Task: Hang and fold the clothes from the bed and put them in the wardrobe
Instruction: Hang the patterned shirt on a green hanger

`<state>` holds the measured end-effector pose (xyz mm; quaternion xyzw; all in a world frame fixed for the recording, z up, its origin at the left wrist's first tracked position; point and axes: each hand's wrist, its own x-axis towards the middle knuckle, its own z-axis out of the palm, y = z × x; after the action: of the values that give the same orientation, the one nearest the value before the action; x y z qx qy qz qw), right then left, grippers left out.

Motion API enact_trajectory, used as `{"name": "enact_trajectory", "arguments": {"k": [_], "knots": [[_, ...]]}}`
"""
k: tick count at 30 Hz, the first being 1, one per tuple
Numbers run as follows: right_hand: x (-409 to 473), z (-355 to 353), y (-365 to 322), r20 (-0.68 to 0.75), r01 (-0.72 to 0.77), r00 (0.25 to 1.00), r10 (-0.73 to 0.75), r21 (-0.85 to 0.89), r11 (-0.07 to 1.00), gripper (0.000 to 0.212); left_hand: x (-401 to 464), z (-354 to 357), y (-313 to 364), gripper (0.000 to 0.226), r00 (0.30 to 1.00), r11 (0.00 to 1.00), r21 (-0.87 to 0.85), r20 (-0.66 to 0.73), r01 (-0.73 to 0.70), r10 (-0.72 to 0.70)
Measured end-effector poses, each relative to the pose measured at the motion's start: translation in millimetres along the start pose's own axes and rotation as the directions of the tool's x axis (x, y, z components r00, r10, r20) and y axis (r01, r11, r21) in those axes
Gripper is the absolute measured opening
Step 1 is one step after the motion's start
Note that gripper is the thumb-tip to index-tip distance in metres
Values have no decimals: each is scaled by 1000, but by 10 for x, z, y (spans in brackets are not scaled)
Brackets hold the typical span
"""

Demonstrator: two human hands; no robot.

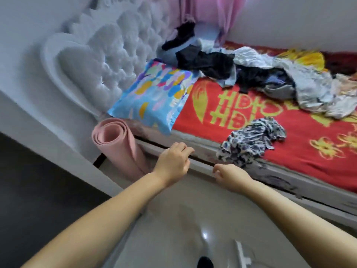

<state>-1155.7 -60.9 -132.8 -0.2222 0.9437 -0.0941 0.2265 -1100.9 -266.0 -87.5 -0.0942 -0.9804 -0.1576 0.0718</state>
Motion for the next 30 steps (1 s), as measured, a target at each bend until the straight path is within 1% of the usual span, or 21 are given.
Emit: {"name": "enact_trajectory", "arguments": {"k": [4, 8, 12, 14, 18, 20, 23, 25, 27, 30], "knots": [[222, 6, 694, 29, -156, 988, 154, 64, 986, 33, 523, 521, 105, 34, 995, 999, -43, 103, 12, -7], [545, 11, 1146, 43, -269, 963, 265, 109, 957, 33, 1032, 963, 17, 34, 968, 997, -62, 252, 42, -26], [966, -7, 1529, 101, -385, 922, 373, 151, 911, 33, 1639, 1311, -179, 35, 940, 989, -116, 339, 90, -46], [1211, -52, 1743, 134, -432, 901, 412, 198, 880, 33, 1976, 1453, -284, 35, 930, 991, -109, 365, 82, -37], [1533, -181, 2149, 107, -496, 864, 492, 351, 794, 31, 2613, 1735, -332, 36, 904, 993, -114, 426, 22, 29], [1603, -207, 2399, 100, -526, 838, 537, 409, 745, 32, 2873, 1913, -226, 36, 884, 991, -137, 463, 1, 63], [1684, -239, 2863, 127, -592, 781, 611, 462, 660, 32, 3232, 2214, 48, 35, 845, 984, -173, 520, -38, 124], [1806, -238, 3331, 148, -632, 743, 652, 473, 614, 31, 3529, 2503, 287, 35, 830, 980, -187, 535, -63, 156], [1914, -258, 3624, 150, -652, 723, 675, 472, 594, 32, 3727, 2686, 466, 35, 830, 978, -194, 530, -78, 171], [2311, -203, 4207, 133, -648, 730, 671, 450, 615, 38, 4134, 3253, 781, 38, 829, 987, -159, 551, -5, 94]]}}
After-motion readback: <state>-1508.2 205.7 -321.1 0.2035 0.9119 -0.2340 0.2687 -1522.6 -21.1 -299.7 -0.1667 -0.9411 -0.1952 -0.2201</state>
